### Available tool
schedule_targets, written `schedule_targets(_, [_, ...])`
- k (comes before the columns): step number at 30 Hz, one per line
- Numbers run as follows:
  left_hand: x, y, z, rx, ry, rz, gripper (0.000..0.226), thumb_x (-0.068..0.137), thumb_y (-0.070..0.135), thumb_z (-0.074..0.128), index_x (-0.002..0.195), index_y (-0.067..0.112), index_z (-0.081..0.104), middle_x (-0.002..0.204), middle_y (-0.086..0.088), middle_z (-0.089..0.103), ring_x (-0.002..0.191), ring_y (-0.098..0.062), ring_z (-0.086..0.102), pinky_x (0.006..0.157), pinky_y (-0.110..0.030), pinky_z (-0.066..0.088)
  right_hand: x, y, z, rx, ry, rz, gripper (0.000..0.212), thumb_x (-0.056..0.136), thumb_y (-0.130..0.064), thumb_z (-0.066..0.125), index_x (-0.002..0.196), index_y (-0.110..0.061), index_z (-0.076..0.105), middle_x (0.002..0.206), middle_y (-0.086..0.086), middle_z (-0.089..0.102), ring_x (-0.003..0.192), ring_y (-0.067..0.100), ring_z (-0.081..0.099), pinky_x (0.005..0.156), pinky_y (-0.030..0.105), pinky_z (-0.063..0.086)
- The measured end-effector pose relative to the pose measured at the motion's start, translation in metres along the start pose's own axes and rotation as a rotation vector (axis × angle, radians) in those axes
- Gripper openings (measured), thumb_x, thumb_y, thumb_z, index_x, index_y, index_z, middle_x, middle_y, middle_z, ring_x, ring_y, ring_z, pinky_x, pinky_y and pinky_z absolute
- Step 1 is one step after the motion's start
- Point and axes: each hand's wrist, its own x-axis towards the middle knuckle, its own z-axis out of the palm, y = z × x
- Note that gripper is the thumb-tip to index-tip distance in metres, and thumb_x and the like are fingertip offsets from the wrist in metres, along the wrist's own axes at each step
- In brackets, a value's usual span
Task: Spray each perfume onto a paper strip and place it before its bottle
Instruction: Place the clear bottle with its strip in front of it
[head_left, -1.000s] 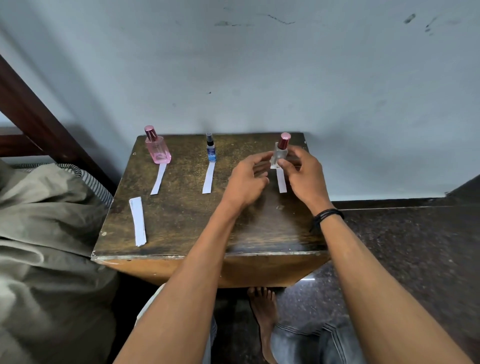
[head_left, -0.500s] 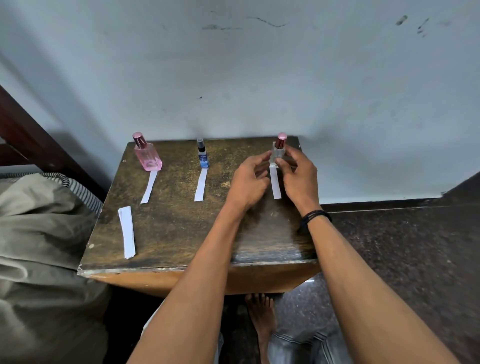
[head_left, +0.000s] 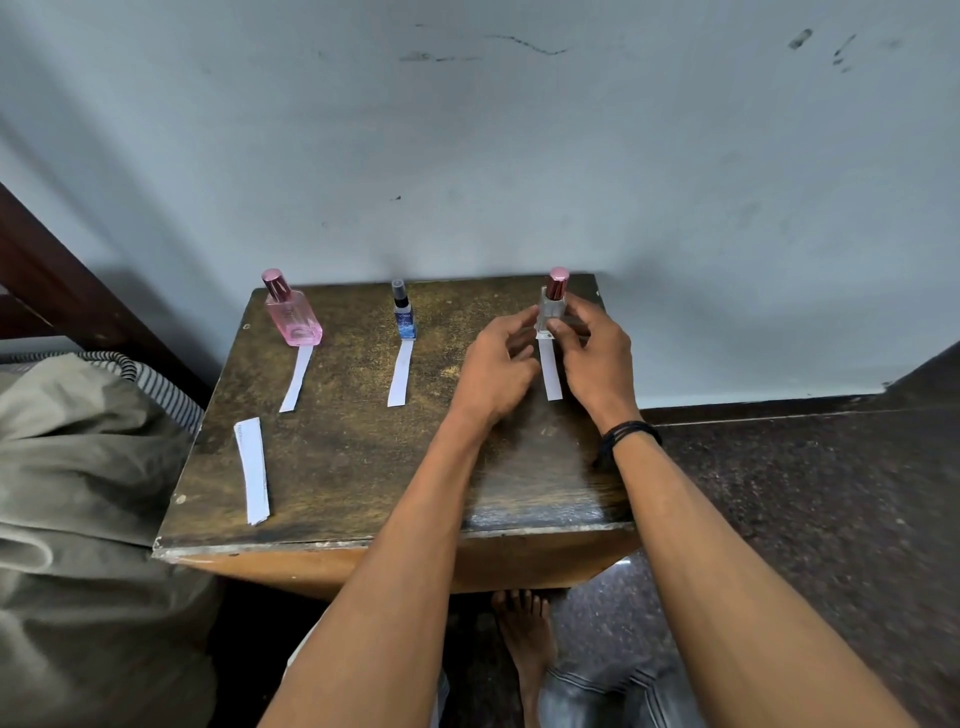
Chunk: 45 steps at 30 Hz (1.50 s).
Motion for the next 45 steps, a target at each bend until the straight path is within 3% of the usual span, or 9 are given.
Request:
schedule_targets(12, [0.001,-0.003,0.001,-0.004,0.006,0.001,0.067,0.083,-0.017,0.057,0.145,0.005,0.047,0.145,-0.011,0.054,0.13,-0.015,0.055,0.097,-0.006,0.043,0.001,0.0,0.0,-0.04,-0.011,0.008,0.035,0.1,-0.016,0.062,0.133,-0.027,0.065,0.124,-0.006,0.069,0.103,-0.002,0.058,0.079,-0.002,0.037])
schedule_targets(19, [0.002,-0.006,0.0,-0.002,0.022,-0.012,0.067,0.082,-0.017,0.057,0.144,0.005,0.048,0.143,-0.008,0.057,0.13,-0.014,0.056,0.099,-0.008,0.044,0.0,-0.001,0.0,-0.067,-0.031,0.0,0.039,0.1,-0.017,0.06,0.137,-0.032,0.062,0.125,-0.007,0.069,0.111,0.008,0.062,0.096,0.023,0.046])
schedule_targets(22, [0.003,-0.008,-0.001,0.05,0.058,-0.03,0.066,0.082,-0.013,0.061,0.143,0.009,0.051,0.138,-0.006,0.061,0.125,-0.012,0.06,0.095,-0.011,0.046,0.001,-0.002,0.0,-0.076,-0.033,0.011,0.039,0.101,-0.016,0.059,0.138,-0.03,0.061,0.125,-0.007,0.068,0.11,0.007,0.06,0.094,0.023,0.045])
schedule_targets(25, [0.005,-0.009,-0.004,0.187,0.12,-0.05,0.068,0.08,-0.005,0.071,0.143,0.014,0.053,0.132,-0.003,0.063,0.112,-0.008,0.062,0.08,-0.007,0.046,0.001,-0.001,0.0,-0.07,-0.033,0.02,0.04,0.1,-0.017,0.06,0.137,-0.03,0.062,0.124,-0.006,0.069,0.11,0.008,0.062,0.093,0.021,0.045])
schedule_targets(31, [0.007,-0.016,-0.001,0.357,0.063,-0.05,0.091,0.073,0.009,0.086,0.151,0.012,0.04,0.137,-0.006,0.047,0.115,-0.017,0.053,0.092,-0.026,0.051,0.001,-0.003,-0.002,-0.073,-0.052,0.03,0.039,0.1,-0.014,0.06,0.136,-0.028,0.062,0.123,-0.003,0.07,0.109,0.011,0.063,0.095,0.024,0.046])
schedule_targets(35, [0.01,-0.023,0.003,0.465,0.044,-0.041,0.103,0.07,0.014,0.088,0.155,0.014,0.03,0.141,-0.007,0.04,0.125,-0.027,0.045,0.106,-0.045,0.047,0.002,-0.006,-0.003,-0.078,-0.052,0.026,0.037,0.101,-0.013,0.059,0.136,-0.024,0.062,0.125,-0.001,0.069,0.111,0.012,0.063,0.096,0.025,0.047])
schedule_targets(45, [0.011,-0.023,0.003,0.482,0.026,-0.046,0.11,0.07,0.017,0.088,0.158,0.015,0.023,0.145,-0.004,0.033,0.13,-0.029,0.042,0.108,-0.047,0.044,-0.001,-0.01,-0.006,-0.091,-0.069,0.051,0.034,0.101,-0.011,0.059,0.134,-0.02,0.063,0.126,0.002,0.068,0.108,0.009,0.059,0.094,0.024,0.045])
